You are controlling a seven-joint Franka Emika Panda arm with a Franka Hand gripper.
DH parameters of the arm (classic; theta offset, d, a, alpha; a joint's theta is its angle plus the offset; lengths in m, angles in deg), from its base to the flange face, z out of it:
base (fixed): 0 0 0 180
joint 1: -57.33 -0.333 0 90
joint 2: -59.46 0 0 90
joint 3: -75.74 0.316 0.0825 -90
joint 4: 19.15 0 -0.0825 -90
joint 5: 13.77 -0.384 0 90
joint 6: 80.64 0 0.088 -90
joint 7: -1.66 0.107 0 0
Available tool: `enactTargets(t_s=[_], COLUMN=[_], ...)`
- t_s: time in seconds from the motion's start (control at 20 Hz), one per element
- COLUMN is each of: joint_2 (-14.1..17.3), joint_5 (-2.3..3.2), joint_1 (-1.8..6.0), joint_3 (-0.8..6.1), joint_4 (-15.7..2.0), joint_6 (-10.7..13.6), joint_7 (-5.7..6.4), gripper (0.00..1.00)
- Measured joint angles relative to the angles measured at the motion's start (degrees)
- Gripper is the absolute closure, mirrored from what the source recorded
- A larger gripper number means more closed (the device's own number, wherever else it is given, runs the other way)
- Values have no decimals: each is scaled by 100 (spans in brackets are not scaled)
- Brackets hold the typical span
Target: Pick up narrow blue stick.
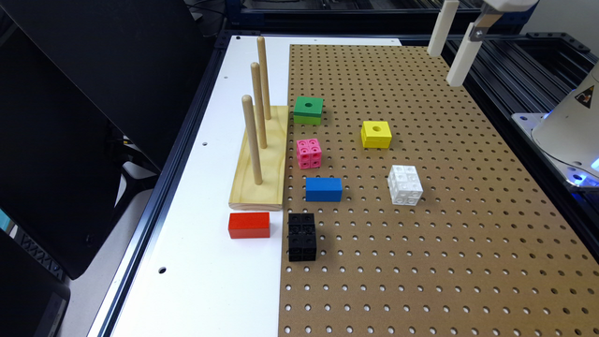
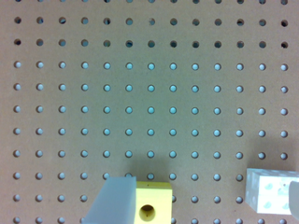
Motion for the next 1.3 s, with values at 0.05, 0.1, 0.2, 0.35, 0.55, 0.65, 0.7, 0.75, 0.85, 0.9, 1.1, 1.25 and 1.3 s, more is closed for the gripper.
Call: enactTargets(t_s=[0.05, 0.1, 0.2, 0.35, 0.55, 0.65, 0.7, 0.75, 0.85, 0.9, 1.1, 1.25, 1.3], joint_2=[0, 0, 0, 0, -1, -1, -3, 10, 24, 40, 240, 491, 609], joint_5=[0, 0, 0, 0, 0, 0, 0, 0, -1, -2, -8, -12, -12], joint_1=[0, 0, 0, 0, 0, 0, 0, -10, -12, -14, -37, -65, -91], joint_3=[0, 0, 0, 0, 0, 0, 0, 10, 16, 20, 39, 58, 71], joint_4=[0, 0, 0, 0, 0, -1, -2, -77, -98, -106, -201, -376, -475], joint_6=[0, 0, 0, 0, 0, 0, -1, -49, -69, -105, -294, -376, -391], joint_7=[0, 0, 0, 0, 0, 0, 0, 1, 1, 1, 13, 50, 91], gripper=[0, 0, 0, 0, 0, 0, 0, 0, 0, 0, 0, 0, 0])
